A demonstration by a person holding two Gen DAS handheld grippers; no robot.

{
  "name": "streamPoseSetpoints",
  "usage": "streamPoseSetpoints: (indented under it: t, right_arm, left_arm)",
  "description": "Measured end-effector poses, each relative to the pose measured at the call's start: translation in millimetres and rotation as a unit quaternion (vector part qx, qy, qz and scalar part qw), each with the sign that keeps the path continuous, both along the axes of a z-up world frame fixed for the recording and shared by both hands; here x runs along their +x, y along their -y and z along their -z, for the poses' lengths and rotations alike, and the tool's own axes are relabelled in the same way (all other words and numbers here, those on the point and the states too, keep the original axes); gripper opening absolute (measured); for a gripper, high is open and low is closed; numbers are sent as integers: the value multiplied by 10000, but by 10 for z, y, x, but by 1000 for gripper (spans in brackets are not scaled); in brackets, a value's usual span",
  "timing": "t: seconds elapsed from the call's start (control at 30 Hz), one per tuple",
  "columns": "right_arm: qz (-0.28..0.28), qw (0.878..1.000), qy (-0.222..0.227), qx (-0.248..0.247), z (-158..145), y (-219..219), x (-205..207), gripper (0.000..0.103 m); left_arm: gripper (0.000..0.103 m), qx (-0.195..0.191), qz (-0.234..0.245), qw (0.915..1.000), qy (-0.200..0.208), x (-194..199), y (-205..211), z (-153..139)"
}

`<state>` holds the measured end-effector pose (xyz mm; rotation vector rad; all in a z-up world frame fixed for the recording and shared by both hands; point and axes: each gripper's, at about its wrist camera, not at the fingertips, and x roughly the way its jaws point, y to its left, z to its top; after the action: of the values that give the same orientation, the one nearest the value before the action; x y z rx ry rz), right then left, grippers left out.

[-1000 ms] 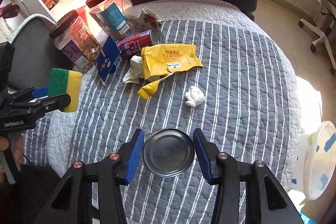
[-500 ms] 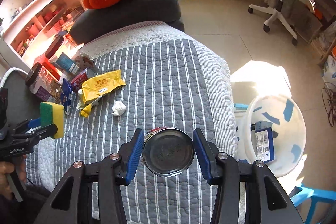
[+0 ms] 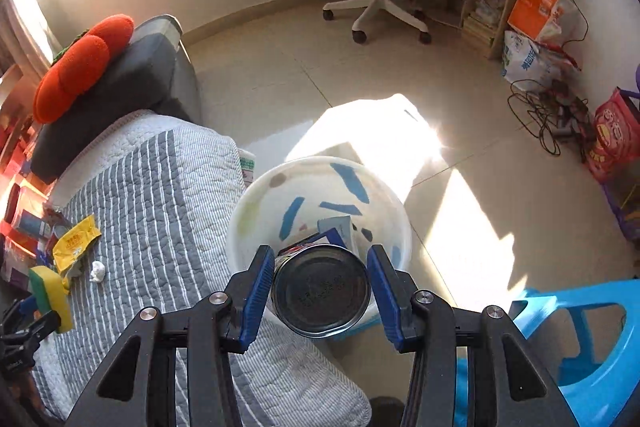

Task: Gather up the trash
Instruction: 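Carry the red can over the bucket and open the right gripper, then lower the green sponge into the bucket and open the left gripper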

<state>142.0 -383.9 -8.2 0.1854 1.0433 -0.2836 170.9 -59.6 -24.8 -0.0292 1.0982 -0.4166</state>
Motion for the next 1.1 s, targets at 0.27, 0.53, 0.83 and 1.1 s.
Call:
streamPoseSetpoints:
  t: [0.27,0.53,0.83,1.1]
  right_arm:
    - [227,9992,-303,85,217,365,-55,50]
    - [476,9987,-39,195,5,612,-367,52]
    - [750,9971,-34,87,-57,897,-710,57]
    - [858,9963,-27,42,-84,978,-818,70]
  left_arm:
    - [86,138,582,9982,-9,126,668,43]
    - [86,245,1234,9921,41,228,1492,98]
    - [86,260,1404,9898,17,365,1965,245]
    - [98,340,1395,9892,302,381,2041,249]
